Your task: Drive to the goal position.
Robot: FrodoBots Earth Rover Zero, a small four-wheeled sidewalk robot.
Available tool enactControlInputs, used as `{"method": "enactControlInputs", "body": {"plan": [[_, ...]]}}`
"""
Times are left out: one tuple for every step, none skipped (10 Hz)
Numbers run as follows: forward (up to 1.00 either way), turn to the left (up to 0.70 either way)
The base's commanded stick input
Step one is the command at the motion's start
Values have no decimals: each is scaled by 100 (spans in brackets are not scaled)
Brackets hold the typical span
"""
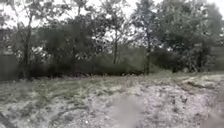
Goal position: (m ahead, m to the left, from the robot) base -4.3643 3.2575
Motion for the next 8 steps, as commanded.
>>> {"method": "enactControlInputs", "body": {"plan": [[0,70],[0,70],[0,70],[0,20],[0,0],[0,38],[17,61],[70,35]]}}
